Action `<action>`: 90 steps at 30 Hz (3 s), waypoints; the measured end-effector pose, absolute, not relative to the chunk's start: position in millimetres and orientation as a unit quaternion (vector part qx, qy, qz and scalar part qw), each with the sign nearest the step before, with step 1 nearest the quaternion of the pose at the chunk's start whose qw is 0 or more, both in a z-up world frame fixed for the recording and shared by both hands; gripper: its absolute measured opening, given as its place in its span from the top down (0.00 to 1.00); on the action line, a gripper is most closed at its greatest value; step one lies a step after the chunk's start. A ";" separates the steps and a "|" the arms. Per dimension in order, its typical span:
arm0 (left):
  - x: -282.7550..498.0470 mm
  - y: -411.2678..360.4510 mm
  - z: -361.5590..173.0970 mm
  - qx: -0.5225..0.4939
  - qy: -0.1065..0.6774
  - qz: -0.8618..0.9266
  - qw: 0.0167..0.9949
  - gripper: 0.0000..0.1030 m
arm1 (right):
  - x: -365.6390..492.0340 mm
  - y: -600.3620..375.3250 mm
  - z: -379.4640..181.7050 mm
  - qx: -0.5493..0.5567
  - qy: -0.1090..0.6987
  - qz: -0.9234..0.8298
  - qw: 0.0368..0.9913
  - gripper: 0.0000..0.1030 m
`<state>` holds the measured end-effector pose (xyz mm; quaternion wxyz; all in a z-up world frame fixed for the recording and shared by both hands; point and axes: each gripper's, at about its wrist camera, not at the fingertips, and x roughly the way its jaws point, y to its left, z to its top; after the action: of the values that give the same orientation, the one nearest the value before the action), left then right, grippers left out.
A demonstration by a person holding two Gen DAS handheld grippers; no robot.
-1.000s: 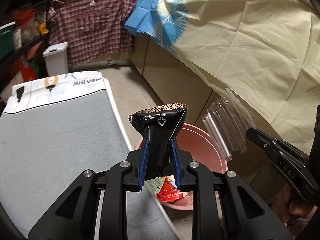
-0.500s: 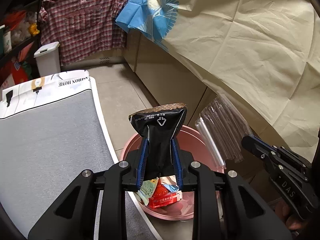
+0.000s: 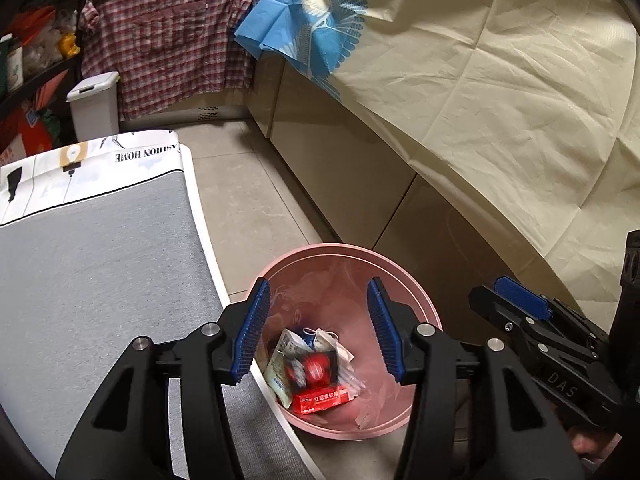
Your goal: Collect trash
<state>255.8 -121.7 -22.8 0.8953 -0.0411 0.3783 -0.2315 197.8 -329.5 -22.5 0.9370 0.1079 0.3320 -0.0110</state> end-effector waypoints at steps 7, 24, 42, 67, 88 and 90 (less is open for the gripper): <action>236.0 -103.2 -11.6 -0.043 0.367 -0.215 0.904 0.44 | 186.0 -330.8 -15.3 0.116 0.313 -0.013 0.943 0.39; 116.8 -63.0 30.0 -0.051 0.307 -0.146 0.939 0.33 | 82.3 -296.9 22.4 0.053 0.259 -0.020 0.964 0.13; 46.0 -56.3 29.8 -0.034 0.287 -0.088 0.953 0.33 | 33.1 -284.6 36.6 0.026 0.253 -0.028 0.967 0.12; 47.0 -60.5 12.0 -0.008 0.305 -0.089 0.948 0.33 | 44.9 -284.2 32.1 0.023 0.265 -0.027 0.964 0.12; 48.4 -64.7 12.1 -0.004 0.301 -0.092 0.949 0.31 | 48.3 -284.8 30.0 0.021 0.266 -0.027 0.963 0.12; 48.4 -64.7 12.1 -0.004 0.302 -0.091 0.949 0.31 | 48.1 -284.6 29.9 0.021 0.266 -0.027 0.963 0.12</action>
<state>48.4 -64.7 12.1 0.9489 -0.0044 0.3019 -0.0914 48.1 -284.6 29.9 0.9634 0.0205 0.2661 -0.0267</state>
